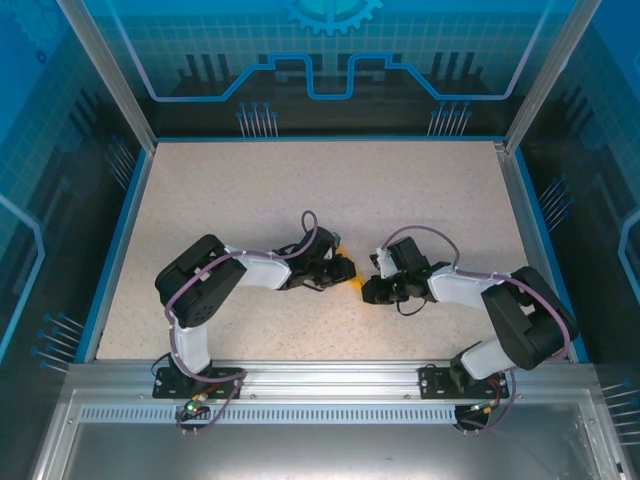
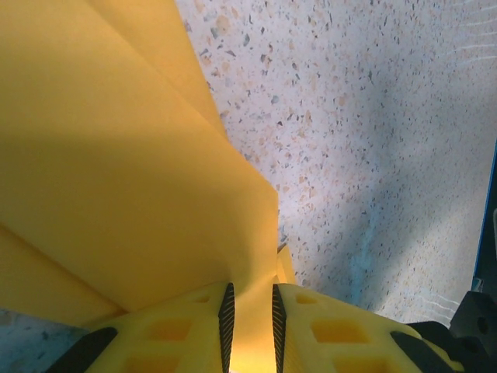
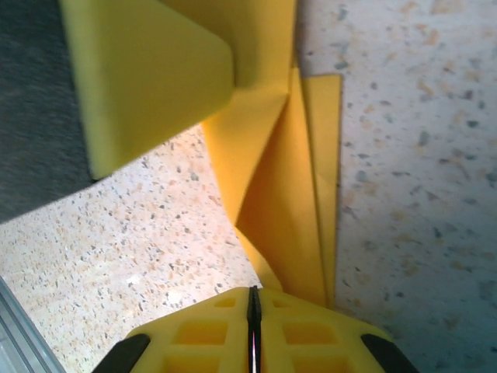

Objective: Fold a paper plane with a square sheet of paper (pick it up from the middle)
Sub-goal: Fold the wing for the fifth time at the center of the table.

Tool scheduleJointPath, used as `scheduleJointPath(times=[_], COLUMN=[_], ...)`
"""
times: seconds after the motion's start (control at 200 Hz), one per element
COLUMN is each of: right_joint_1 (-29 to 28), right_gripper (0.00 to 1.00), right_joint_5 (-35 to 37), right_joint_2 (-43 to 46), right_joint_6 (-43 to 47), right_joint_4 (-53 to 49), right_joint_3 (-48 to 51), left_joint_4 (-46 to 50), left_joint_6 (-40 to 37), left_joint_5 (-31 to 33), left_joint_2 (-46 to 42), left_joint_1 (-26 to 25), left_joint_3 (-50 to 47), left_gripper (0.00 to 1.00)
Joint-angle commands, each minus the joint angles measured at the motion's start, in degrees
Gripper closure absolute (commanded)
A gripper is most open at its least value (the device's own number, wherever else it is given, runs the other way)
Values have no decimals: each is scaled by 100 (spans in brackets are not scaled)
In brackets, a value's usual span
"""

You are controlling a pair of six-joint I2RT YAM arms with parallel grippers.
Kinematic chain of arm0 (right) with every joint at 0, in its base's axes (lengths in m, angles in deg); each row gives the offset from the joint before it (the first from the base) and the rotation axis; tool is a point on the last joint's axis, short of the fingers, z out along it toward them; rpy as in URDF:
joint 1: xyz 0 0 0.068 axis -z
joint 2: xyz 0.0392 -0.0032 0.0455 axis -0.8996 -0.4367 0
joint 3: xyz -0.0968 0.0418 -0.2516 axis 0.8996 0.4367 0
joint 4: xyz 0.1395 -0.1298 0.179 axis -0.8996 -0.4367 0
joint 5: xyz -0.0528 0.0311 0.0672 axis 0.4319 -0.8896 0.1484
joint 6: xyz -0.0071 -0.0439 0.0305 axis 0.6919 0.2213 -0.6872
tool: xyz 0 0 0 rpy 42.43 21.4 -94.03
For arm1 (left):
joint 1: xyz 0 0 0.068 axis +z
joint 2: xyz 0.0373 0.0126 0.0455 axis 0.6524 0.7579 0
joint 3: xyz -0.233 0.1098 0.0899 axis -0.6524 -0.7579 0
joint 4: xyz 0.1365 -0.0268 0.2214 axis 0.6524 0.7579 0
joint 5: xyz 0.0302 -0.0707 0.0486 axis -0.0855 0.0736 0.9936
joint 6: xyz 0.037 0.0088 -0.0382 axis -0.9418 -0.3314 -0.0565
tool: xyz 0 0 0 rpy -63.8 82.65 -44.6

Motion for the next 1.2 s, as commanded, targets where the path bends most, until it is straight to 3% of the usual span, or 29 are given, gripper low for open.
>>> scheduleJointPath(times=[0.0, 0.3, 0.57, 0.74, 0.88, 0.965, 1.195], right_joint_1=[105, 398, 408, 407, 373, 289, -25], right_gripper=[90, 90, 90, 88, 80, 67, 58], right_joint_5=[-5, -161, 203, -205, -125, 243, 662], right_joint_2=[-47, -472, -22, 482, 598, 515, -49], right_joint_6=[-4, -287, -489, -466, -211, 16, 554], right_joint_4=[-63, 53, -363, -66, -129, -358, -704], right_joint_3=[65, 282, 303, 363, 56, -186, -721], left_joint_4=[331, 316, 334, 329, 302, 292, 302], left_joint_6=[-12, 1, -16, -44, -52, -47, -62], left_joint_5=[33, 32, 33, 8, -20, -50, -90], left_joint_2=[65, 98, 63, 54, 79, 98, 98], left_joint_1=[96, 101, 129, 133, 129, 128, 132], left_joint_3=[-60, -73, -93, -88, -55, -42, -6], left_gripper=[75, 75, 76, 75, 75, 75, 75])
